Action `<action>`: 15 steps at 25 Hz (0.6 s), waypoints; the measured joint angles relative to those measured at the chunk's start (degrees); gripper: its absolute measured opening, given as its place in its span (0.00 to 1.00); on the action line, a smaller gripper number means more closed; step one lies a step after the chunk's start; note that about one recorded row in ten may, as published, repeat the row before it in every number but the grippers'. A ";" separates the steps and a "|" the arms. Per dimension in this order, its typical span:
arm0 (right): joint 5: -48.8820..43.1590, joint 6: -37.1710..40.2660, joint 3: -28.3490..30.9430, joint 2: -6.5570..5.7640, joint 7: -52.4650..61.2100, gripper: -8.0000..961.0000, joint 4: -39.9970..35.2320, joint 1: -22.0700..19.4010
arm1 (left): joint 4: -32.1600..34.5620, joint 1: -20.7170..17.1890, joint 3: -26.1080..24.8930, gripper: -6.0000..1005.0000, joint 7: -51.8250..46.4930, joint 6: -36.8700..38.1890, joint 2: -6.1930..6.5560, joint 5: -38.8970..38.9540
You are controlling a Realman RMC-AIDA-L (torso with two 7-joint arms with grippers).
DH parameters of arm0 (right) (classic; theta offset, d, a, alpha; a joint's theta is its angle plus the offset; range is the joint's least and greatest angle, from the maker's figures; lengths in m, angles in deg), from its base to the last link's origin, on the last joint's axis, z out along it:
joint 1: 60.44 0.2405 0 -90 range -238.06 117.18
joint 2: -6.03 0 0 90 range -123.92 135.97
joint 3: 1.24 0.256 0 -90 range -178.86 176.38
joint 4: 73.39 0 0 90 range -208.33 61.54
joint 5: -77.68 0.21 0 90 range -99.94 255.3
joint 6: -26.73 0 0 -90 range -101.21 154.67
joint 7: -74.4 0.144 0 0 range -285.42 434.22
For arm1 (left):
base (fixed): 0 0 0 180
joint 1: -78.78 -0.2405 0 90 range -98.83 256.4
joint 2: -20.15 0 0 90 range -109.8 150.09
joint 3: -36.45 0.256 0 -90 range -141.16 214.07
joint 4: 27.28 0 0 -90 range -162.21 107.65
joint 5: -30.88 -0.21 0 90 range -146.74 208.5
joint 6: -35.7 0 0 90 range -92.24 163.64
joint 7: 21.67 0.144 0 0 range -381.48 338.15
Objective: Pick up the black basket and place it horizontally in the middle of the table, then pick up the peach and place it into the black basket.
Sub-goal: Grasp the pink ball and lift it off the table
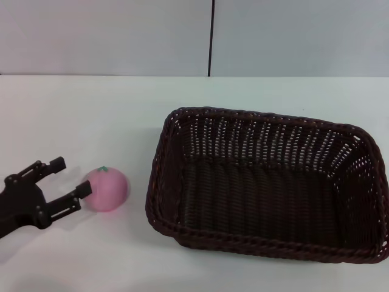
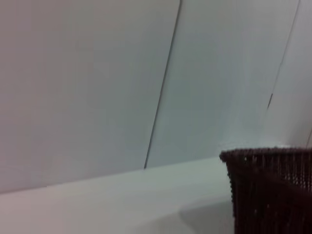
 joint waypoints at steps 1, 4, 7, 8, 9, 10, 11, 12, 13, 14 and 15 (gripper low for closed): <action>1.24 0.73 0.06 -0.04 -0.32 0.54 1.84 -0.10 | -1.55 0.21 0.28 0.71 2.33 -1.70 -0.08 -0.33; 1.45 1.07 0.28 -0.04 -0.39 0.54 2.91 -0.03 | -3.95 0.29 -0.12 0.71 6.73 -4.24 -0.18 0.00; 1.56 1.09 0.69 -0.04 -0.54 0.54 4.78 0.66 | -6.02 0.42 -0.20 0.71 9.57 -6.87 -0.27 0.11; 1.58 1.02 0.76 -0.04 -0.76 0.54 5.33 0.97 | -6.73 0.52 -0.13 0.70 10.34 -7.85 -0.27 0.06; 1.58 0.89 0.77 -0.04 -1.12 0.54 5.97 1.28 | -7.03 0.56 -0.03 0.70 10.57 -8.33 -0.26 -0.03; 1.59 0.81 0.77 -0.04 -1.64 0.54 6.70 1.60 | -7.27 0.63 0.14 0.70 10.78 -8.96 -0.24 -0.14; 1.61 0.70 0.77 -0.04 -2.02 0.54 7.26 1.82 | -7.36 0.64 0.33 0.70 10.81 -9.26 -0.24 -0.23; 1.65 0.53 0.77 -0.04 -2.37 0.54 7.90 2.08 | -7.41 0.65 0.62 0.70 10.86 -9.36 -0.26 -0.37; 1.68 0.28 0.77 -0.04 -2.55 0.54 8.43 2.28 | -7.42 0.65 0.85 0.70 10.93 -9.39 -0.28 -0.44; 1.71 0.02 0.77 -0.05 -2.62 0.54 8.83 2.48 | -7.42 0.63 1.03 0.70 11.02 -9.39 -0.28 -0.45; 1.73 -0.26 0.77 -0.07 -2.63 0.54 9.08 2.61 | -7.42 0.57 1.16 0.69 11.27 -9.33 -0.28 -0.46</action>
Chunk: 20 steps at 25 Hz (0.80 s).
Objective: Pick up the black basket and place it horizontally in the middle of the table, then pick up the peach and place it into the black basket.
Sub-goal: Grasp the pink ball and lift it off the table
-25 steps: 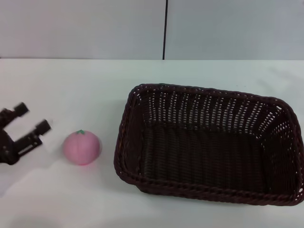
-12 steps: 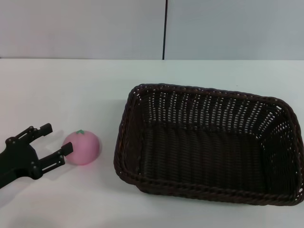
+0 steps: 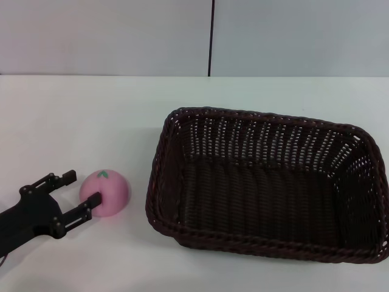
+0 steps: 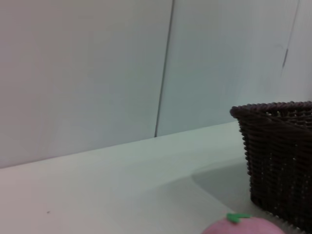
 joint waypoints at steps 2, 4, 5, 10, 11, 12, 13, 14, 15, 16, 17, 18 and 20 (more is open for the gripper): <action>0.07 -0.60 0.00 -0.02 -0.01 0.54 0.31 0.21 | -0.05 -0.15 0.09 0.69 0.97 0.29 0.00 0.00; 0.08 -1.33 0.00 -0.03 -0.02 0.54 0.48 0.30 | -0.32 -0.33 0.10 0.69 2.13 0.70 -0.02 0.00; 0.09 -1.60 0.00 -0.03 -0.02 0.54 0.58 0.32 | -0.65 -0.41 0.11 0.69 3.03 1.01 -0.02 0.00; 0.13 -2.72 0.00 0.04 -0.04 0.54 0.70 0.19 | -1.56 -0.61 0.14 0.64 7.00 2.12 -0.08 0.10; 0.14 -2.87 0.12 0.03 -0.04 0.54 0.94 0.16 | -1.68 -0.60 0.15 0.60 7.19 2.18 -0.11 0.11; 0.14 -2.87 0.12 0.03 -0.04 0.54 0.94 0.16 | -1.82 -0.55 0.15 0.56 7.28 2.20 -0.11 0.10; 0.14 -2.89 0.35 0.04 -0.04 0.54 1.31 0.22 | -1.99 -0.47 0.16 0.51 7.29 2.24 -0.10 0.05; 0.14 -2.90 0.65 0.03 -0.05 0.54 1.67 0.31 | -2.14 -0.38 0.16 0.47 7.29 2.25 -0.06 0.03; 0.14 -2.91 1.04 0.02 -0.05 0.54 2.09 0.42 | -2.27 -0.31 0.16 0.43 7.29 2.27 -0.02 0.03; 0.14 -2.91 1.45 0.02 -0.05 0.54 2.43 0.54 | -2.27 -0.30 -0.08 0.40 7.29 2.43 0.00 0.22; 0.14 -2.91 1.84 0.02 -0.05 0.54 2.74 0.64 | -2.27 -0.30 -0.08 0.36 7.29 2.43 0.00 0.22; 0.14 -2.91 2.08 0.03 -0.04 0.54 2.91 0.67 | -2.27 -0.27 -0.28 0.32 7.29 2.62 0.01 0.48; 0.14 -2.91 2.55 0.06 -0.05 0.54 3.13 0.73 | -2.28 -0.23 -1.03 0.24 7.29 3.17 0.01 0.99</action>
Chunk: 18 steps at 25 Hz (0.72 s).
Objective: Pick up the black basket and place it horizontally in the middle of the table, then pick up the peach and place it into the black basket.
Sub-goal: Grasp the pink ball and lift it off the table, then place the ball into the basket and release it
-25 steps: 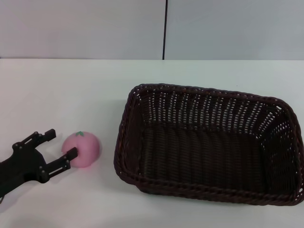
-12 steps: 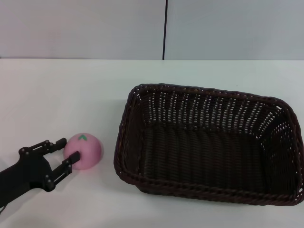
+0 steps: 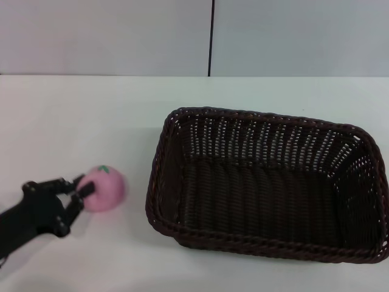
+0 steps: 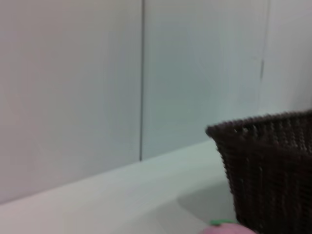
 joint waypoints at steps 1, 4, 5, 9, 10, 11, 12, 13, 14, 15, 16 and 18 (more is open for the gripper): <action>0.00 0.00 0.17 0.00 0.00 0.54 0.07 0.00 | 0.00 0.03 -2.25 0.21 0.00 0.76 0.01 0.78; 0.00 0.00 0.19 0.00 0.00 0.54 0.21 0.00 | 0.01 0.09 -5.98 0.14 -0.03 1.94 0.02 2.43; 0.00 0.00 0.20 0.00 0.00 0.54 0.26 0.00 | 0.00 0.14 -7.54 0.14 -0.12 2.71 0.03 3.44; 0.00 0.04 0.22 -0.02 0.00 0.54 0.30 0.10 | -0.04 1.23 -10.48 0.12 -1.10 7.70 0.26 7.36; 0.00 0.13 0.23 -0.03 0.00 0.54 0.31 0.20 | -0.05 1.76 -10.51 0.12 -1.33 9.17 0.28 7.80; 0.00 0.24 0.23 -0.02 0.00 0.54 0.32 0.32 | -0.06 2.27 -10.48 0.11 -1.49 10.26 0.26 8.04; 0.00 0.36 0.24 -0.03 0.00 0.54 0.32 0.47 | -0.06 2.78 -10.40 0.11 -1.73 11.31 0.20 8.07; 0.00 0.46 0.25 -0.02 0.00 0.54 0.32 0.61 | -0.12 3.50 -10.24 0.10 -2.07 12.51 0.14 8.01; 0.00 0.53 0.25 -0.01 0.00 0.54 0.32 0.74 | -0.33 4.04 -9.95 0.10 -2.41 13.38 0.04 7.86; 0.00 0.62 0.26 0.01 0.00 0.54 0.32 0.88 | -0.76 4.70 -9.41 0.09 -2.72 14.20 0.02 7.68; 0.00 0.91 0.26 0.03 0.00 0.54 0.33 1.23 | -1.46 5.39 -8.52 0.08 -2.95 15.21 0.03 7.49; 0.00 1.08 0.27 0.03 0.00 0.54 0.32 1.39 | -2.70 6.38 -6.29 0.07 -3.08 16.94 0.06 7.42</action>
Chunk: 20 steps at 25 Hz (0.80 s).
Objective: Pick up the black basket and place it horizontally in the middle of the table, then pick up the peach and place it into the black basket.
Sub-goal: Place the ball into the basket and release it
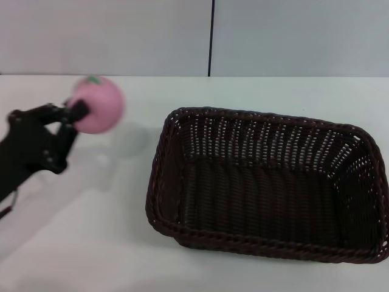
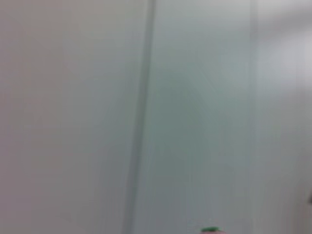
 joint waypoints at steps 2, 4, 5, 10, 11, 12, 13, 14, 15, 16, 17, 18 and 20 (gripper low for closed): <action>0.00 0.17 0.00 0.01 0.00 0.54 0.00 0.27 | -0.97 0.91 2.40 0.06 0.00 1.68 -0.14 -0.02; 0.00 0.25 0.00 0.03 0.00 0.54 0.00 0.52 | -2.54 1.88 5.35 0.05 0.31 2.75 -0.27 -0.04; 0.00 0.28 0.00 0.03 0.01 0.54 -0.01 0.56 | -3.64 2.35 6.91 0.05 0.50 3.03 -0.28 -0.03; -0.01 1.10 0.00 0.03 0.02 0.54 -0.01 0.60 | -7.82 3.96 12.95 0.09 0.64 3.27 -0.43 -0.04; -0.01 1.19 0.00 0.03 0.02 0.54 -0.01 0.59 | -8.54 4.20 13.87 0.11 0.64 3.26 -0.45 -0.04; -0.01 1.21 -0.01 0.03 0.02 0.54 -0.01 0.61 | -9.09 4.35 14.42 0.12 0.65 3.18 -0.49 -0.04; -0.01 1.21 -0.06 0.03 0.02 0.54 0.04 0.68 | -9.92 4.52 15.00 0.13 0.78 2.81 -0.53 -0.04; -0.01 1.21 -0.06 0.03 0.02 0.54 0.04 0.68 | -10.50 4.59 15.25 0.14 1.05 2.42 -0.54 -0.04; -0.01 1.22 -0.16 0.03 0.01 0.54 0.10 0.73 | -11.08 4.60 15.34 0.17 1.55 1.95 -0.57 -0.03; -0.01 1.22 -0.23 0.03 0.01 0.54 0.12 0.75 | -12.07 4.61 15.43 0.21 2.83 1.31 -0.58 -0.02; -0.01 1.22 -0.32 0.03 0.01 0.54 0.14 0.77 | -12.96 4.60 15.47 0.24 4.17 0.75 -0.58 -0.02; -0.01 1.22 -0.35 0.03 0.00 0.54 0.16 0.77 | -12.96 4.60 15.47 0.27 4.17 0.75 -0.58 -0.02; -0.01 1.22 -0.36 0.03 0.00 0.54 0.18 0.76 | -14.28 4.44 15.49 0.33 6.28 -0.36 -0.58 -0.02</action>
